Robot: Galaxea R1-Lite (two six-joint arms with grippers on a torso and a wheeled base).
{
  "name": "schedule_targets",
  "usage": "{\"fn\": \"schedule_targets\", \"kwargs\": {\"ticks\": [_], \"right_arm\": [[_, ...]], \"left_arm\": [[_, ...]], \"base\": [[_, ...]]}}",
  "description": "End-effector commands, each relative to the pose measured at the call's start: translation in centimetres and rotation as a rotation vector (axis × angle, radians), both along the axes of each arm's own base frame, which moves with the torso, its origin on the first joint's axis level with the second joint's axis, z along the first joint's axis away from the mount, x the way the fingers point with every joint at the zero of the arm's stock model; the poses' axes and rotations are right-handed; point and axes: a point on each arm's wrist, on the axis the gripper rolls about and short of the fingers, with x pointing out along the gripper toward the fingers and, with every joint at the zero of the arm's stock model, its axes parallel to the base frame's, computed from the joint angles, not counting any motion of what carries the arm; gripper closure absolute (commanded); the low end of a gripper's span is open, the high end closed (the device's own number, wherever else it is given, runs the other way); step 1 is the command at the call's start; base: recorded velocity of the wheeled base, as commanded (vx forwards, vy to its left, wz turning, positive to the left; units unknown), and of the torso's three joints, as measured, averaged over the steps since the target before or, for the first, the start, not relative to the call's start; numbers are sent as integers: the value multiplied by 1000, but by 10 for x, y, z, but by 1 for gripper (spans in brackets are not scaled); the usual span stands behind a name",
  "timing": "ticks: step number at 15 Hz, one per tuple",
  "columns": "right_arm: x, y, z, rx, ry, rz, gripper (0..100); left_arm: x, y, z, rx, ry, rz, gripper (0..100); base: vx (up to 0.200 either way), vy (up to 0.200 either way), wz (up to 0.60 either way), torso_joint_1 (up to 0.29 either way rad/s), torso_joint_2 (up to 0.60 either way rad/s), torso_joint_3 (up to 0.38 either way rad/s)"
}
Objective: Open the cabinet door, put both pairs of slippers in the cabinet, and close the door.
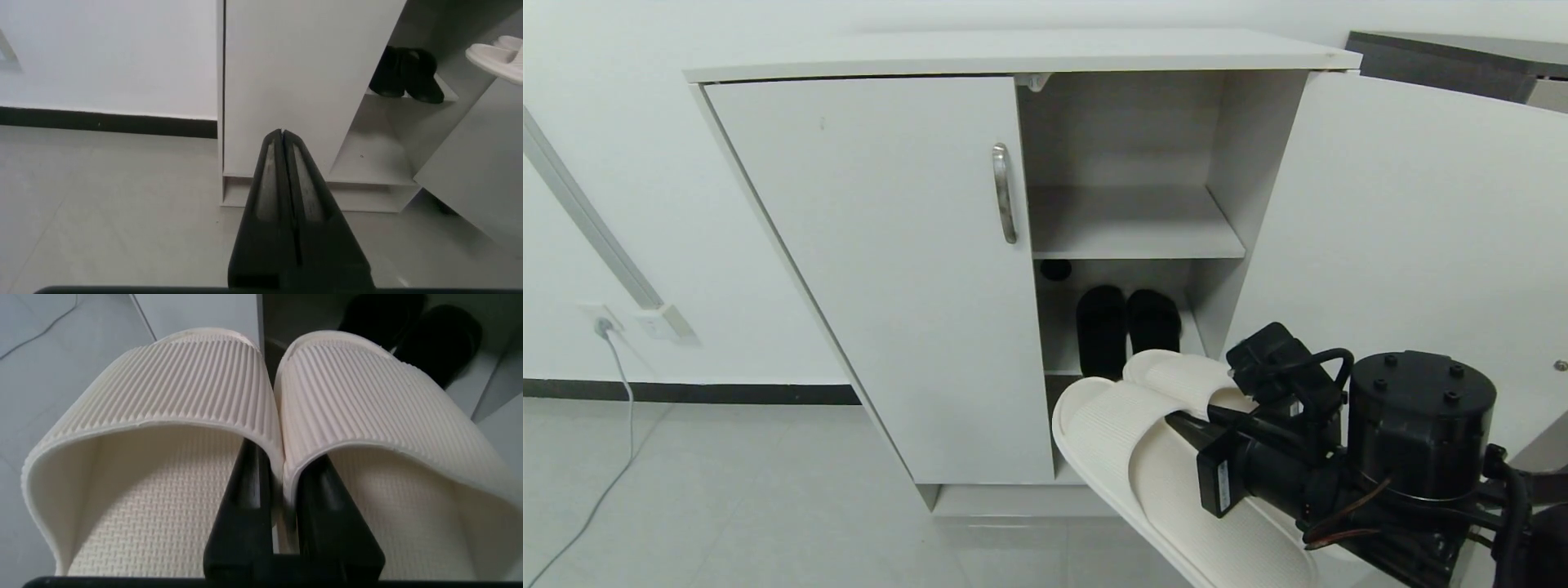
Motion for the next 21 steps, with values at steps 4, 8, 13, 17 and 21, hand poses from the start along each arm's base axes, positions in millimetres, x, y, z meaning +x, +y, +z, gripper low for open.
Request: {"fn": "schedule_targets", "kwargs": {"ticks": [4, 8, 13, 17, 21], "right_arm": [[1, 2, -10, -27, 23, -1, 100], [38, 36, -26, -40, -2, -254, 100], [46, 71, 33, -7, 55, -495, 100], [50, 86, 84, 93, 46, -571, 100], [53, 92, 102, 106, -10, -596, 100]], "left_arm": [[0, 0, 0, 0, 1, 0, 100], [0, 0, 0, 0, 1, 0, 100], [0, 0, 0, 0, 1, 0, 100], [0, 0, 0, 0, 0, 0, 100], [0, 0, 0, 0, 1, 0, 100]], "base": [[0, 0, 0, 0, 0, 0], [0, 0, 0, 0, 0, 0], [0, 0, 0, 0, 0, 0], [0, 0, 0, 0, 0, 0], [0, 0, 0, 0, 0, 0]]}}
